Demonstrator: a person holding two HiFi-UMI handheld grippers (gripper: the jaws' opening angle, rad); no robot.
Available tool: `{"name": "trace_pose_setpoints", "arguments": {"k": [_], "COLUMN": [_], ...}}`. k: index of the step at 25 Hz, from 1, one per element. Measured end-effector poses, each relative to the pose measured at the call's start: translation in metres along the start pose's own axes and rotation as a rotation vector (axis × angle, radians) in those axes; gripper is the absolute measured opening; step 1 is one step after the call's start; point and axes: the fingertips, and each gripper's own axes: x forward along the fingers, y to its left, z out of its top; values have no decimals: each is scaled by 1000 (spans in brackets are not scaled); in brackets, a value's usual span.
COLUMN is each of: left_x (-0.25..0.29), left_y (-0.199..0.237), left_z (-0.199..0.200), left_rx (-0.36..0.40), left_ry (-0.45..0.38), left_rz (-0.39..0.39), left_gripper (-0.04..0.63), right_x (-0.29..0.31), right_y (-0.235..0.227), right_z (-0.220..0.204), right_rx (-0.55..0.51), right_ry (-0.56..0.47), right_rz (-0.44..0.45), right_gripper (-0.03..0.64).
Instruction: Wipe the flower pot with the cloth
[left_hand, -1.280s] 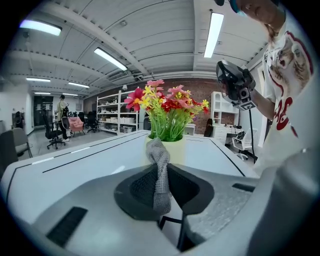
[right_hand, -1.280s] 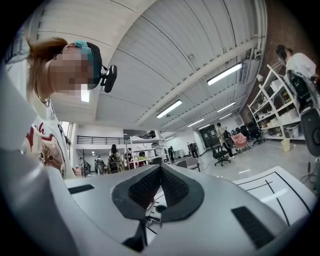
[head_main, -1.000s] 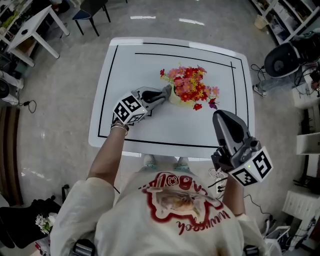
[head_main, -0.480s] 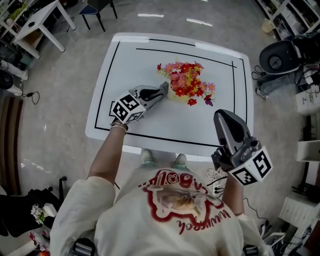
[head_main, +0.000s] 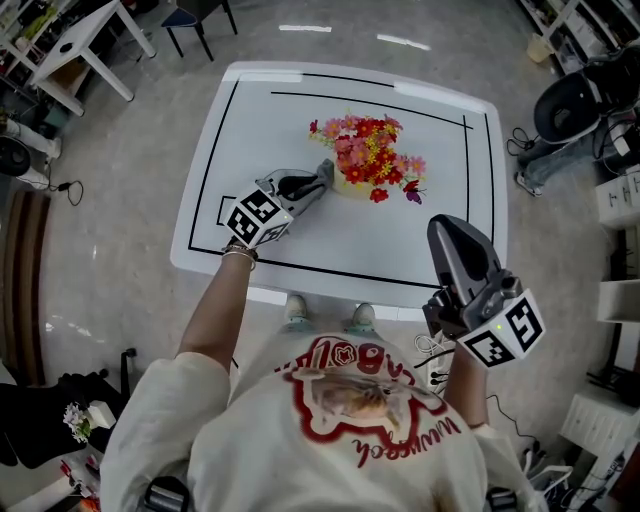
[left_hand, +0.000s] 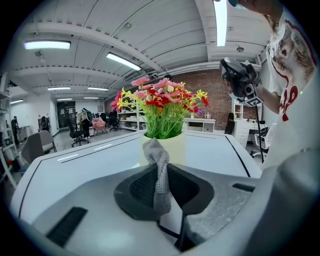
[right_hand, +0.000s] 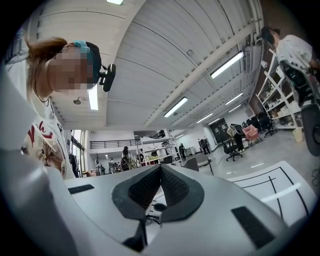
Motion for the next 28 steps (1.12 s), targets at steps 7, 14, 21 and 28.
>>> {"name": "trace_pose_setpoints", "arguments": {"k": [7, 14, 21, 28], "left_x": [1, 1, 3, 5], "left_y": [-5, -10, -17, -27], "left_z": [0, 2, 3, 5], "left_rx": [-8, -36, -61, -71], "left_ry": [1, -16, -34, -30], "left_rz": [28, 46, 52, 38], "left_gripper": [55, 55, 55, 55], "right_x": [-4, -5, -5, -4], "right_y": [-2, -3, -5, -3], "right_z": [1, -1, -1, 3], "right_rx": [2, 9, 9, 7], "right_ry": [-4, -3, 4, 4], "right_rz": [5, 16, 32, 48], "right_gripper": [0, 0, 0, 0]}}
